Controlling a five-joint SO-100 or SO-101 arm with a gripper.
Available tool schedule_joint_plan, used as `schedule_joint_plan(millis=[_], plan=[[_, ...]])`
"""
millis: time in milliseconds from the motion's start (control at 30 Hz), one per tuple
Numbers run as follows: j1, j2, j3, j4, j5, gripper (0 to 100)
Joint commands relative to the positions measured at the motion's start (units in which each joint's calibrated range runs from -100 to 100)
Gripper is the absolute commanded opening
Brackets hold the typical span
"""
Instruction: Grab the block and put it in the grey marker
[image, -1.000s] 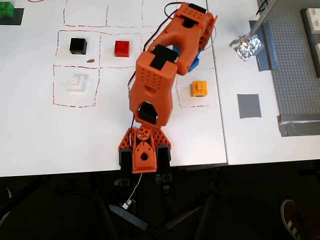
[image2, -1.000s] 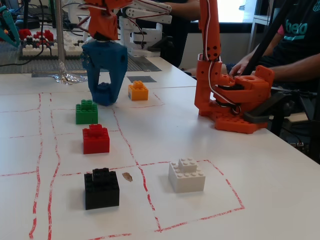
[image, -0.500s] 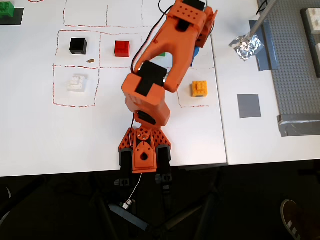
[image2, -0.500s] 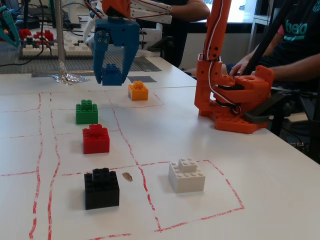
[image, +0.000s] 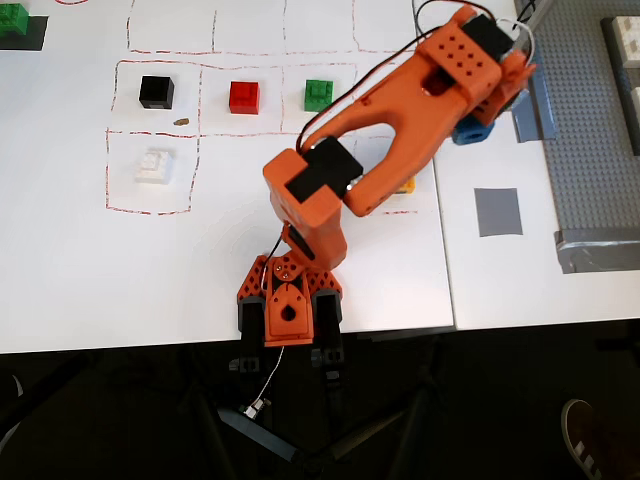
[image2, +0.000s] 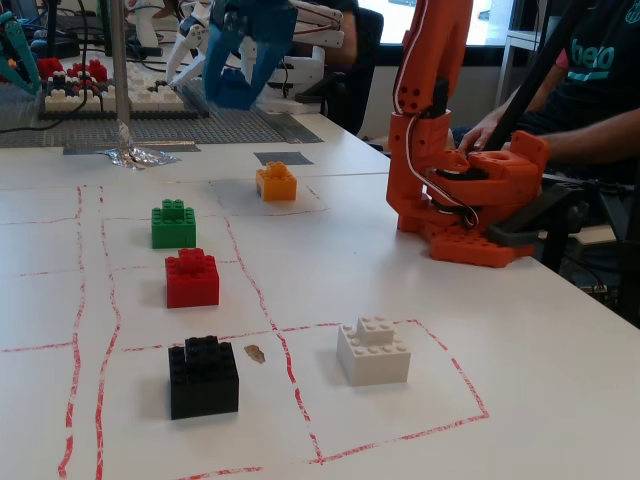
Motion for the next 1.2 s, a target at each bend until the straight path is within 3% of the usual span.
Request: schedule_joint_plan(millis=[0, 400, 900, 1167], plan=[[4.8, -0.4, -8.7, -1.7, 2.5, 0], [19.4, 11.2, -14.1, -4.9, 9.5, 0], [27.4, 22.8, -12.9, -11.2, 11.9, 0], [28.6, 25.7, -13.1, -11.3, 11.4, 11]])
